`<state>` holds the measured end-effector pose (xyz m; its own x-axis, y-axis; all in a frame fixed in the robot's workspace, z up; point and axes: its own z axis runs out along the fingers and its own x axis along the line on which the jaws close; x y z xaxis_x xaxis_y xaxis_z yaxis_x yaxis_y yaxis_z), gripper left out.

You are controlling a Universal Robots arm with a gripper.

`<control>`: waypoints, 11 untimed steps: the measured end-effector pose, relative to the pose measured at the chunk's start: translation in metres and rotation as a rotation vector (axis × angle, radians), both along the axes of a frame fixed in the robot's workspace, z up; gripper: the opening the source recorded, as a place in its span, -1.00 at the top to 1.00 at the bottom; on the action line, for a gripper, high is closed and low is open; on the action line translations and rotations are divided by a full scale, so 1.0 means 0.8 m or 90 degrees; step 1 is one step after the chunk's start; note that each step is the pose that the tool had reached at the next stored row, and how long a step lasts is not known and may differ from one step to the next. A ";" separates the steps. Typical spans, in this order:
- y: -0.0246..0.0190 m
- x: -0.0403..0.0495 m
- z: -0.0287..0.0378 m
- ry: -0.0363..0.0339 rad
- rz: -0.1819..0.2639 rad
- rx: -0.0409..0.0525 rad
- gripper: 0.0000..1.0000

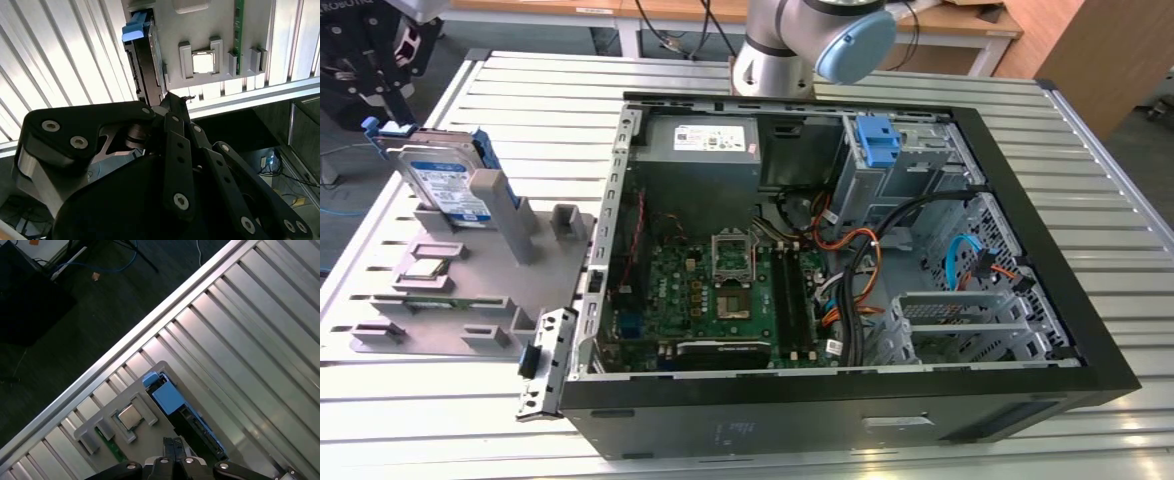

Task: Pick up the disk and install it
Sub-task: 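Pick up the disk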

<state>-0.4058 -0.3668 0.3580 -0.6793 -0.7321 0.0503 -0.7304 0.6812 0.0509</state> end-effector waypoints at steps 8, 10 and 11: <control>0.0000 0.000 0.0000 0.0000 0.024 0.0000 0.79; 0.0000 0.000 0.0000 0.0000 0.029 0.0000 0.79; 0.0000 0.000 0.0000 0.0000 0.032 0.0000 0.79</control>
